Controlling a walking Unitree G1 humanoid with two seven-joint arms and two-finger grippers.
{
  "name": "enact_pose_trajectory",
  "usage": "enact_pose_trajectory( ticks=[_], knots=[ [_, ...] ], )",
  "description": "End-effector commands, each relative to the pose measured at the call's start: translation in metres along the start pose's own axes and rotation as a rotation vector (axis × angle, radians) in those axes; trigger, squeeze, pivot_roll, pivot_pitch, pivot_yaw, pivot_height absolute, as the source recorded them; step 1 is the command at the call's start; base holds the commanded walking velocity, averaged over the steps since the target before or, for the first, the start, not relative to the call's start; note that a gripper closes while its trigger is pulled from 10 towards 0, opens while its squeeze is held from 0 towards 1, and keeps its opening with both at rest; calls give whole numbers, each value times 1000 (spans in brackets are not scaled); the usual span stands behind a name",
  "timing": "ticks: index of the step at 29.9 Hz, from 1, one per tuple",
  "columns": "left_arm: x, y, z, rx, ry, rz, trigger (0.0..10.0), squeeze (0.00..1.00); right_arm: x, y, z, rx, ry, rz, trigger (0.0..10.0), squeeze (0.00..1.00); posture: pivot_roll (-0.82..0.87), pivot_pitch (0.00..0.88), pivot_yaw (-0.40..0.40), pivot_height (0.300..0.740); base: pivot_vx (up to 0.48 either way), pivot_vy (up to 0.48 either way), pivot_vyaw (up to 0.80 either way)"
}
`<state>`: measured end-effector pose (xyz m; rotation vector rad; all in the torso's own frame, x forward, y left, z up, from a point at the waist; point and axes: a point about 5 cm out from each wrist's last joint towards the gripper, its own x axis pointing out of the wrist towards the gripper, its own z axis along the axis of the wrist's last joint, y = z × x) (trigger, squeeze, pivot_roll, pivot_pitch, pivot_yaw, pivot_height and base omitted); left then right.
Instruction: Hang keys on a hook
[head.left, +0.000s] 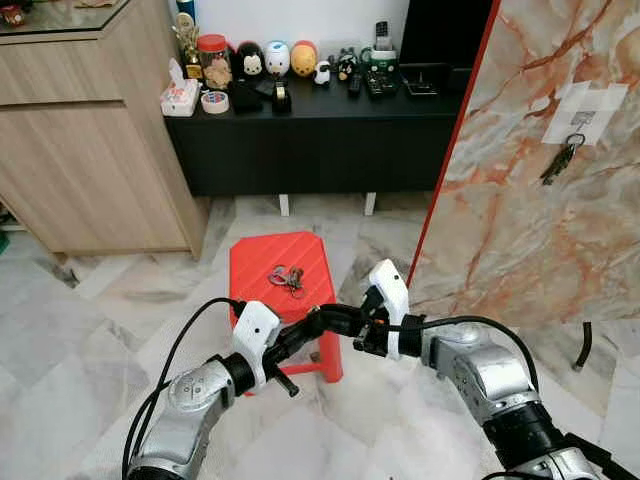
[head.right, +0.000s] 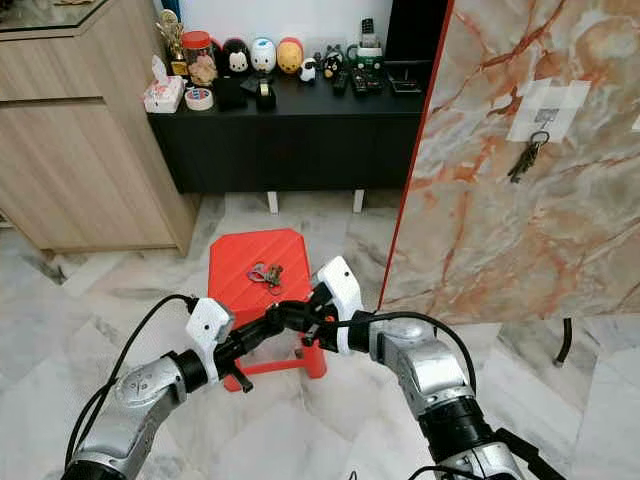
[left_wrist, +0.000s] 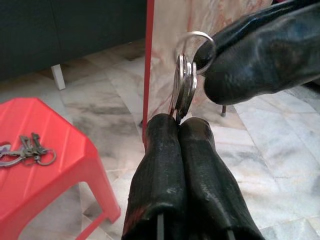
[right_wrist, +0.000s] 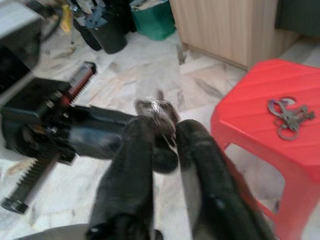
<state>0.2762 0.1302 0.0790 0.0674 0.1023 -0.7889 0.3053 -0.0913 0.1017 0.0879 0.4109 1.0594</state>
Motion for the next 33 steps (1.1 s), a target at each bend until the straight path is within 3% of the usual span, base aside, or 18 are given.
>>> enact_pose_trajectory(
  ticks=[1,7,8,9,15,22,23,24,28,29,30,31,33],
  knots=[
    [-4,1,-1,1,6,2,0,0,-3,-5,0,-3,0,-27,10000,1000,111,114,-34,723,0,0,0],
    [-6,2,-3,4,19,3,0,0,-3,-6,0,-2,-5,-46,10000,1000,113,115,-32,723,0,0,0],
    [-7,2,-4,7,33,2,0,0,-3,-10,1,1,-11,-78,10000,827,113,115,-32,723,0,0,0],
    [-8,2,-5,8,42,1,0,0,-3,-12,2,2,-14,-95,10000,0,116,117,-31,723,0,0,0],
    [-20,6,-27,56,198,5,0,0,-7,-28,13,56,-98,-213,10000,0,115,116,-30,723,0,0,0],
    [-37,17,-52,91,370,78,0,0,-9,-36,2,93,-71,-286,10000,0,117,114,-29,723,0,0,0],
    [-45,20,-63,102,446,107,4510,0,-9,-40,-9,108,-46,-322,10000,0,117,114,-29,723,0,0,0],
    [-48,22,-69,107,481,121,10000,0,-10,-42,-14,123,-34,-341,10000,0,117,114,-29,723,0,0,0],
    [-67,27,-97,85,650,213,10000,0,-13,-49,-45,218,14,-447,10000,0,121,107,-26,723,0,0,0],
    [-76,29,-108,64,722,275,10000,0,-17,-51,-62,243,60,-503,10000,0,119,104,-25,723,0,0,0],
    [-76,29,-108,64,722,275,10000,0,-17,-51,-62,243,60,-503,10000,0,119,104,-25,723,0,0,0],
    [-88,30,-120,77,805,320,10000,0,-22,-51,-80,262,117,-555,10000,0,121,101,-25,723,0,0,0],
    [-97,30,-128,93,865,343,10000,0,-25,-49,-93,284,154,-586,10000,0,121,101,-25,723,0,0,0]
  ],
)
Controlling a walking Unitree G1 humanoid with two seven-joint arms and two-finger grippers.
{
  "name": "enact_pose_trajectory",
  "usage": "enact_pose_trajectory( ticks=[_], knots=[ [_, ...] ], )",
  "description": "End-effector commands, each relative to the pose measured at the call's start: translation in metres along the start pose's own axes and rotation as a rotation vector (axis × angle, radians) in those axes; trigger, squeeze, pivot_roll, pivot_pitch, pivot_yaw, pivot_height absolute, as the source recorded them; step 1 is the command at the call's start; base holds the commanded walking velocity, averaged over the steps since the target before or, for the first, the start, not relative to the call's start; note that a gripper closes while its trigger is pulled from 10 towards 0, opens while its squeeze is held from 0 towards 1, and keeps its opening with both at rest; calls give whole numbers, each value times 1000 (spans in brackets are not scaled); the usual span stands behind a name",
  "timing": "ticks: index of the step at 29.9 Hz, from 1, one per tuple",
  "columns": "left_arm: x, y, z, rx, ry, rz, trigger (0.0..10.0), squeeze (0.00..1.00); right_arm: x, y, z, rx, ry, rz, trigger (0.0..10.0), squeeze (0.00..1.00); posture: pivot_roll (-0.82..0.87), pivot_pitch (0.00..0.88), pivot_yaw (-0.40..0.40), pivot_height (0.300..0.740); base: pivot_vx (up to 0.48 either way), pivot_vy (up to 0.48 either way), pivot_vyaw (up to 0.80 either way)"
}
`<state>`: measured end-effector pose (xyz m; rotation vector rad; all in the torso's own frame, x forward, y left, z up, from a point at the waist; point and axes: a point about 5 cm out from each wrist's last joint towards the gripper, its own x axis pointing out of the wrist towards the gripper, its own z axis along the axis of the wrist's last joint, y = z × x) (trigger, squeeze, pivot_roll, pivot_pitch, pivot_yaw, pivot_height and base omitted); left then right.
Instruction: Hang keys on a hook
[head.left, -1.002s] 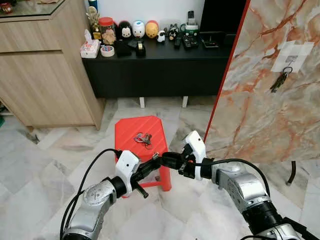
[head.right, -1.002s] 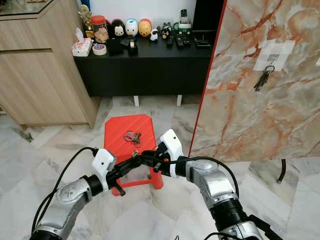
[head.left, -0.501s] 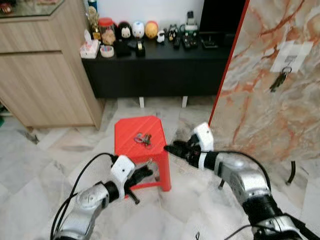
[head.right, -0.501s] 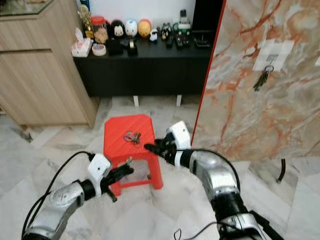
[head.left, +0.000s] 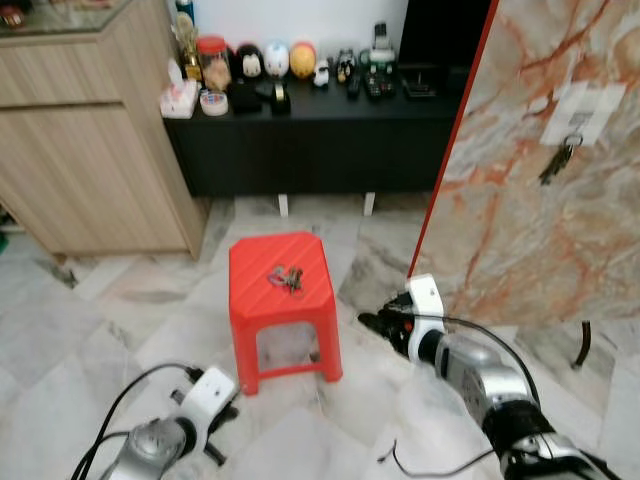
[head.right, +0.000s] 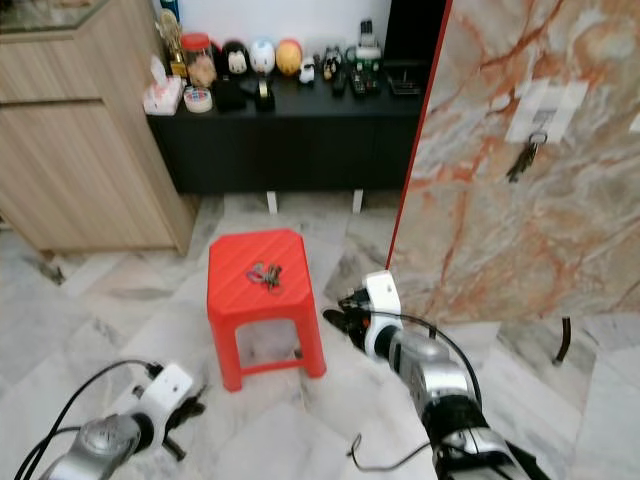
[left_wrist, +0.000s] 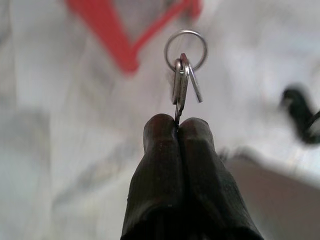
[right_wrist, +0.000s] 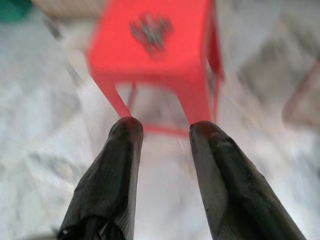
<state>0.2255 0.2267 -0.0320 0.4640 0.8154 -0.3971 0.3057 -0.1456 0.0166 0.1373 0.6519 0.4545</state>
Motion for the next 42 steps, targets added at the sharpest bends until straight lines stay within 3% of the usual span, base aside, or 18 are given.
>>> enact_pose_trajectory(
  ticks=[1,4,5,8,10,11,13,14,15,18,19,20,21,22,25,30,42],
  knots=[
    [-2,3,-19,70,107,42,10000,0,-3,-7,-19,7,57,-63,10000,0,121,101,-25,723,0,0,0],
    [-8,-1,-48,221,248,29,10000,0,-6,-10,-44,48,108,-114,10000,0,125,91,-20,723,0,0,0],
    [-12,-6,-66,270,326,0,10000,0,-9,-12,-58,57,138,-147,10000,0,121,88,-18,723,0,0,0],
    [-16,-13,-84,286,396,-27,10000,0,-12,-13,-73,58,175,-184,10000,0,125,85,-16,723,0,0,0],
    [-18,-21,-91,173,395,-30,10000,0,-14,-13,-82,56,199,-201,10000,0,128,78,-14,723,0,0,0],
    [-19,-27,-97,55,392,-10,10000,0,-16,-12,-90,44,218,-215,10000,0,126,78,-14,723,0,0,0],
    [-19,-31,-101,12,400,1,10000,0,-17,-12,-96,42,233,-235,10000,0,126,78,-14,723,0,0,0],
    [-20,-37,-105,-72,404,21,10000,0,-20,-13,-102,31,250,-255,10000,0,126,78,-14,723,0,0,0],
    [-20,-37,-105,-72,404,21,10000,0,-20,-13,-102,31,250,-255,10000,0,126,78,-14,723,0,0,0],
    [-20,-44,-109,-230,401,78,10000,0,-26,-15,-117,70,282,-303,10000,0,114,77,-20,723,0,0,0],
    [-20,-44,-109,-230,401,78,10000,0,-26,-15,-117,70,282,-303,10000,0,114,77,-20,723,0,0,0],
    [-20,-45,-111,-310,394,120,10000,0,-30,-15,-126,84,303,-330,10000,0,112,77,-23,723,0,0,0],
    [-20,-45,-111,-310,394,120,10000,0,-30,-15,-126,84,303,-330,10000,0,112,77,-23,723,0,0,0],
    [-18,-46,-108,-441,353,174,10000,0,-36,-15,-138,117,326,-362,10000,0,106,74,-28,723,0,0,0],
    [-16,-41,-102,-615,273,272,10000,0,-43,-12,-154,209,346,-397,10000,0,102,69,-30,723,0,0,0],
    [-16,-43,-103,-714,256,311,10000,0,-47,-6,-167,263,373,-416,10000,0,95,61,-27,723,0,0,0],
    [-16,-44,-104,-708,258,315,10000,0,-43,0,-167,342,341,-422,10000,0,87,30,-6,723,0,0,0]
  ],
)
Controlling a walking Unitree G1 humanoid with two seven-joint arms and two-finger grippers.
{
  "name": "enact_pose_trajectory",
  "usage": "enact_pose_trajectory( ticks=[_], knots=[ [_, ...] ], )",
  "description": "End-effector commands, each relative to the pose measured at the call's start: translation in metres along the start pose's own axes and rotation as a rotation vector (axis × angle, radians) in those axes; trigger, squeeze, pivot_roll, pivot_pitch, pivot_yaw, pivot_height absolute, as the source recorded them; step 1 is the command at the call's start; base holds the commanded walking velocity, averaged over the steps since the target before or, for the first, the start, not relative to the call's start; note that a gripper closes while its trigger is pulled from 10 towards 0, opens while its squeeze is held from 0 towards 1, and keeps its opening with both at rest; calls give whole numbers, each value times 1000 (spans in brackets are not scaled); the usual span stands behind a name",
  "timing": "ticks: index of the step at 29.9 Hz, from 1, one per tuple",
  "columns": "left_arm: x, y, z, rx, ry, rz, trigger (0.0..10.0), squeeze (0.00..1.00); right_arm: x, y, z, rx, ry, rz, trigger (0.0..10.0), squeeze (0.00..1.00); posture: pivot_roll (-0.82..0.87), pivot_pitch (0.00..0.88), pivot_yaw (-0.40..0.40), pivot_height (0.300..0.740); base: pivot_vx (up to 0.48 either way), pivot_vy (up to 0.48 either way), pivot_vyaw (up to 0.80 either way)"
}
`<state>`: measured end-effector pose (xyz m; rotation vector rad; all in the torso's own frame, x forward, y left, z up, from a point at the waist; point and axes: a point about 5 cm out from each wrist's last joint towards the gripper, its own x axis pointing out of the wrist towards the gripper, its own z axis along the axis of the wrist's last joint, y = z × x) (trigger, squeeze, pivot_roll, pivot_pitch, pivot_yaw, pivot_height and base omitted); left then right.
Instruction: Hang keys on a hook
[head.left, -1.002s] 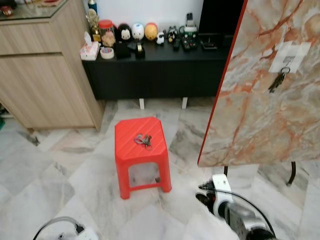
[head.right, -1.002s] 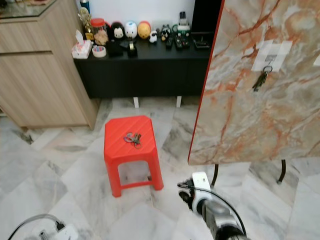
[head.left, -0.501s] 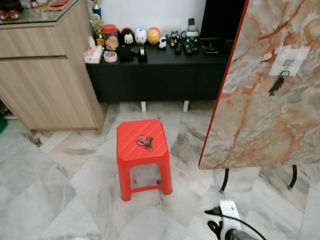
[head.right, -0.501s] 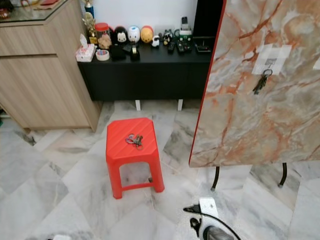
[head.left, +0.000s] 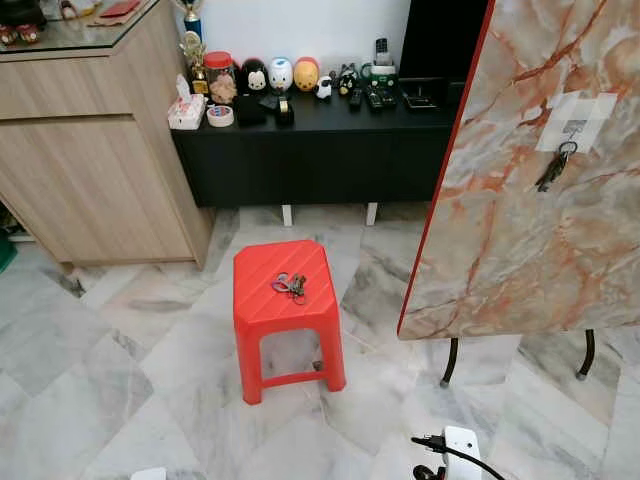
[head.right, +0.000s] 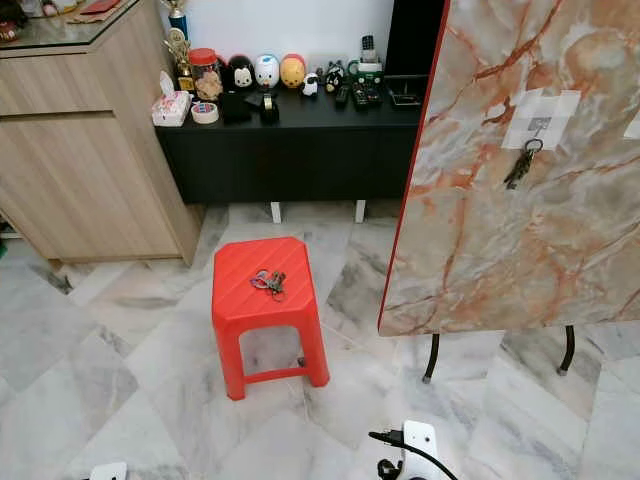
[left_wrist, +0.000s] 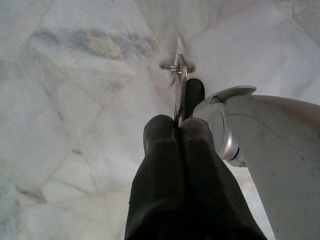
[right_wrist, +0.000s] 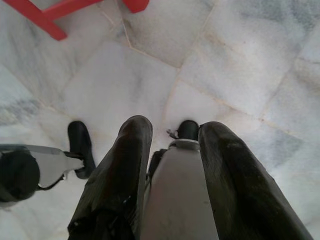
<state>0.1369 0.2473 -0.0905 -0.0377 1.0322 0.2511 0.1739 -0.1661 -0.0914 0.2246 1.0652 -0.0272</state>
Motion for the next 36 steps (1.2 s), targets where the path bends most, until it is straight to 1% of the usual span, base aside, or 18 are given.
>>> enact_pose_trajectory(
  ticks=[1,11,15,18,22,27,30,32,36],
  knots=[
    [-1,2,-6,13,19,6,10000,0,0,-2,1,43,-6,-13,10000,0,86,23,-4,723,0,-322,0],
    [0,-3,-5,18,18,-2,10000,0,0,-1,-3,37,9,-9,10000,0,93,9,-8,723,0,-374,0],
    [-1,-3,-7,16,24,-3,10000,0,0,0,-6,-14,32,-6,10000,0,89,0,-7,723,0,-400,0],
    [-1,-3,-10,16,32,-2,10000,0,0,1,-6,-17,25,3,10000,0,90,0,-7,723,0,-401,0],
    [-1,-3,-12,16,38,-2,10000,0,0,2,-4,-79,18,14,10000,0,100,0,-9,723,0,-404,0],
    [-2,-3,-14,21,42,-5,10000,0,0,2,-5,-78,14,14,10000,0,95,0,-7,723,0,-403,745],
    [-2,-4,-15,23,43,-8,10000,0,0,1,-7,-35,16,9,10000,0,94,0,-7,723,0,-405,0],
    [-2,-5,-15,24,44,-12,10000,0,-1,-1,-10,-52,28,11,10000,0,94,0,-8,723,0,-401,0],
    [-2,-7,-16,24,44,-16,10000,0,-1,-2,-12,-44,33,9,10000,0,94,0,-10,723,0,-404,0]
  ],
)
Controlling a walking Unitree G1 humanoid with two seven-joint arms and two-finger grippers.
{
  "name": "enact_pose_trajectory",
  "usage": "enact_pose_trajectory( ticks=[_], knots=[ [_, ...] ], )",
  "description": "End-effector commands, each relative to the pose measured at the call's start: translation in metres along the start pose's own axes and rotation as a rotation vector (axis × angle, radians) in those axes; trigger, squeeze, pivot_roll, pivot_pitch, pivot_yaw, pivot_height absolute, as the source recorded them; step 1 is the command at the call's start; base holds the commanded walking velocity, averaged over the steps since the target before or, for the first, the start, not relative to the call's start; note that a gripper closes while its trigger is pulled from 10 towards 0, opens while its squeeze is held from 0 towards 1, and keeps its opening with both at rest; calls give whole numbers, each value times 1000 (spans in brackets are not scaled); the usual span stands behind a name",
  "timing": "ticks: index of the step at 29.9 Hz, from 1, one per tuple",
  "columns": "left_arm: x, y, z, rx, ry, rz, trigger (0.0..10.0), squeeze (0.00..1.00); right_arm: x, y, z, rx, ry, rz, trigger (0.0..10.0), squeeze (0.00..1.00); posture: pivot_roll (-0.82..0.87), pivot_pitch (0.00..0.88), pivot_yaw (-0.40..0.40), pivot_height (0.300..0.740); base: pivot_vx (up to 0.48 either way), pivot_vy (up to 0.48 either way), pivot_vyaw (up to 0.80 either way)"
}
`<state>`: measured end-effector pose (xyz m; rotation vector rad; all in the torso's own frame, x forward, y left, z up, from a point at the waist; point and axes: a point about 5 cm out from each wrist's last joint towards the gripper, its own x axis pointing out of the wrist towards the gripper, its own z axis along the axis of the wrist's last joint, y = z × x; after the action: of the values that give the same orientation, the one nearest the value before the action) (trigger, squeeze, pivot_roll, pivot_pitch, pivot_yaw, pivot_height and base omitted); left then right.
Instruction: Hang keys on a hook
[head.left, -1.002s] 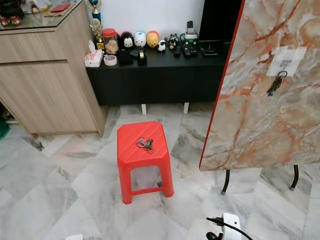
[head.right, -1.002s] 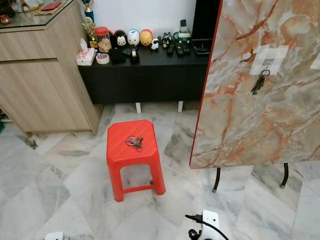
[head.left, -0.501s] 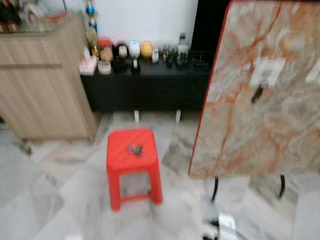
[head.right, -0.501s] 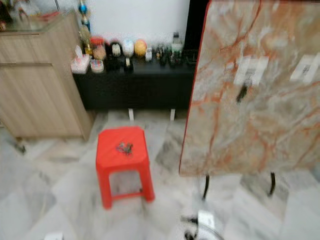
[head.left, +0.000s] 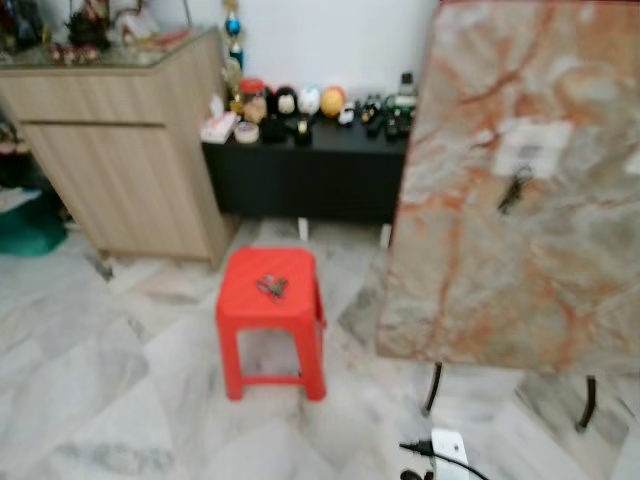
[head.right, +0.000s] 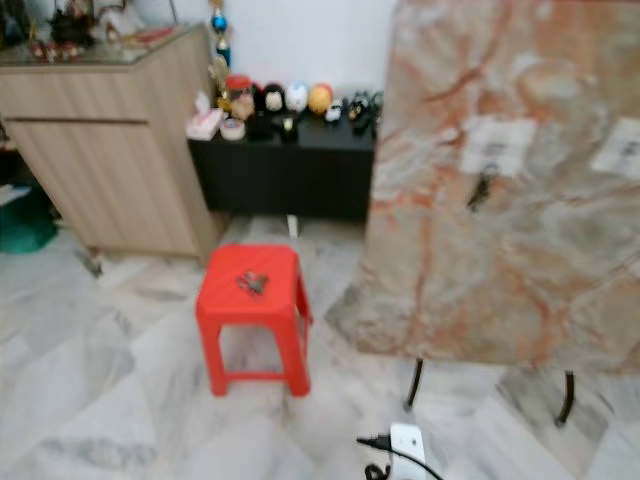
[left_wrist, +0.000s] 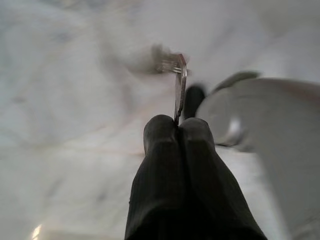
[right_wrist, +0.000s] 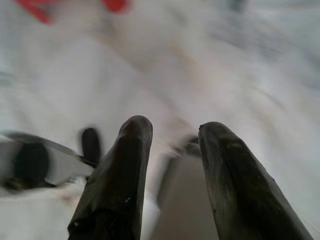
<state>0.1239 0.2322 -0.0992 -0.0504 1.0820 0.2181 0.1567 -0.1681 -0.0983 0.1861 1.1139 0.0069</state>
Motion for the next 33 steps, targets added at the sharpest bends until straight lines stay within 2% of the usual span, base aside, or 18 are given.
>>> enact_pose_trajectory(
  ticks=[1,16,25,33],
  knots=[
    [0,5,2,15,-5,13,10000,0,1,3,6,4,-17,5,10000,0,93,0,-10,723,0,-405,0],
    [-1,2,-2,26,3,4,10000,0,1,3,5,10,-17,10,10000,0,95,0,-12,723,0,-405,0],
    [-1,2,-1,29,-3,4,10000,0,1,3,4,-36,-14,9,10000,0,93,0,-8,723,0,-404,0],
    [0,2,2,28,-12,2,10000,0,1,3,4,-19,-16,8,10000,0,95,0,-10,723,0,-405,0]
  ],
)
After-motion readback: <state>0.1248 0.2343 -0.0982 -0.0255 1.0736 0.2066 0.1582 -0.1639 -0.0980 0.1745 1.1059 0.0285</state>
